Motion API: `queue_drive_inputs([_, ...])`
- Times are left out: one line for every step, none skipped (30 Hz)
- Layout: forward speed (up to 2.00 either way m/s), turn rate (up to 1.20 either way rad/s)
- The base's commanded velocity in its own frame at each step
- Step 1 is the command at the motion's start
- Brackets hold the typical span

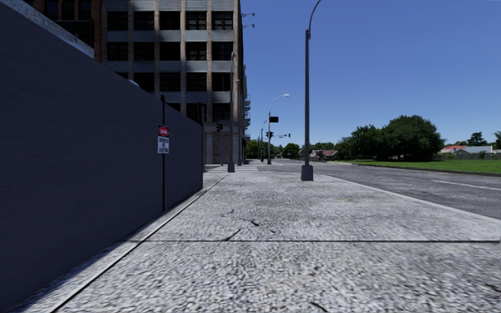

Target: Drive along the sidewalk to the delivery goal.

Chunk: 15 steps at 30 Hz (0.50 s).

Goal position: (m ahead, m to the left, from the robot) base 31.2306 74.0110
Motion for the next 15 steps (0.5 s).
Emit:
queue_drive_inputs([2.00,0.00])
queue_drive_inputs([2.00,0.00])
queue_drive_inputs([2.00,0.00])
queue_drive_inputs([2.00,0.00])
queue_drive_inputs([2.00,0.00])
queue_drive_inputs([2.00,0.00])
queue_drive_inputs([2.00,0.00])
queue_drive_inputs([2.00,0.00])
queue_drive_inputs([2.00,0.00])
queue_drive_inputs([2.00,0.00])
queue_drive_inputs([2.00,0.00])
queue_drive_inputs([2.00,0.00])
queue_drive_inputs([2.00,0.00])
queue_drive_inputs([2.00,0.00])
queue_drive_inputs([2.00,0.00])
